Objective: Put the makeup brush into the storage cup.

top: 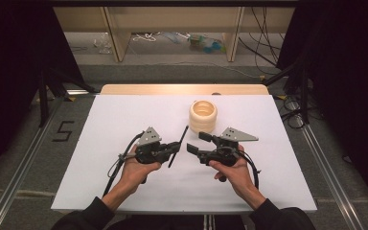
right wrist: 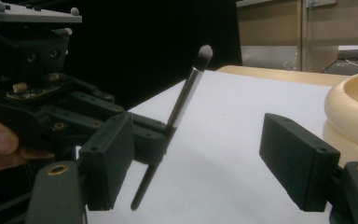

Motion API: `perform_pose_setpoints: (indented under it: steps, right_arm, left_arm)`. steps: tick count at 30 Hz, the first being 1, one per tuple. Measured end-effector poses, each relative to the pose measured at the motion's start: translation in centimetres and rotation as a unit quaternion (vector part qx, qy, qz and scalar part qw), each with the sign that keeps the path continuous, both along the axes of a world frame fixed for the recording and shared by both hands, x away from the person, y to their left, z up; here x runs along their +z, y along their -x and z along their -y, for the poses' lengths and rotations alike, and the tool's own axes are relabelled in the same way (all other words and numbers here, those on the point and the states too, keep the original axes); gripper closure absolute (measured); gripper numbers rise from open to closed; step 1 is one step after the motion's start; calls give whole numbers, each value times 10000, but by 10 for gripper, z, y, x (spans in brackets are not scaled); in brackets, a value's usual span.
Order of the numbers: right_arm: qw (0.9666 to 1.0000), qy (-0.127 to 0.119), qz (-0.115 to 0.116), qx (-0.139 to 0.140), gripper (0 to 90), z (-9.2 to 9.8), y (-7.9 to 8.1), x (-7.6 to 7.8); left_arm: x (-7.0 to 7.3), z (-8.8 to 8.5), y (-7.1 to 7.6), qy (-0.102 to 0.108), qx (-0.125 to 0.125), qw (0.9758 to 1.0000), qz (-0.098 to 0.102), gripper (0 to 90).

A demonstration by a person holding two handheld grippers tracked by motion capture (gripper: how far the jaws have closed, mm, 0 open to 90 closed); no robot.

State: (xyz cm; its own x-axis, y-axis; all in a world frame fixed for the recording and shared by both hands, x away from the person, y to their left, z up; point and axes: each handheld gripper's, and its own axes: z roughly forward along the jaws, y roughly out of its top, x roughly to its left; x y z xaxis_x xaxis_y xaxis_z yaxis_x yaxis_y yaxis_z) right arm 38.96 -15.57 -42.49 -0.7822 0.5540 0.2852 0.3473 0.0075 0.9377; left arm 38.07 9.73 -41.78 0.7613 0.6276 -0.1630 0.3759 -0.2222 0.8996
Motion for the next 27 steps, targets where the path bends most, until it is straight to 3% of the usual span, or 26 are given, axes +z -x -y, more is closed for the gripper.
perform_pose_setpoints:
  steps: [1,3,4,5,7,8,20,24,27]
  right_arm:
    - [10000,74,-8,-7,302,-1,-1,0]
    - [10000,-60,10,21,332,-3,-3,0]
    - [10000,28,-78,39,344,-2,-2,1]
    - [9999,-88,-2,54,357,-4,-3,0]
    - [9999,-51,-118,105,382,-5,-3,1]
    - [9998,-184,-62,84,396,-7,-4,0]
    - [9991,-318,-220,155,509,-11,-7,-3]
    - [9987,-459,-160,165,560,-12,-9,-4]
    - [9984,-433,-287,230,583,-12,-7,-4]
  left_arm:
    - [0,0,0,-7,6,10000,11,836]
    - [0,1,0,-36,-15,10000,34,836]
    - [0,1,1,-35,-12,10000,43,836]
    - [0,1,1,-34,-10,10000,34,836]
    - [0,3,2,2,-11,10000,22,836]
    - [0,3,2,-29,-37,10000,56,836]
    - [0,10,6,13,-63,10000,60,836]
    - [0,12,7,24,-96,9999,48,836]
    - [1,12,8,40,-105,9999,61,836]
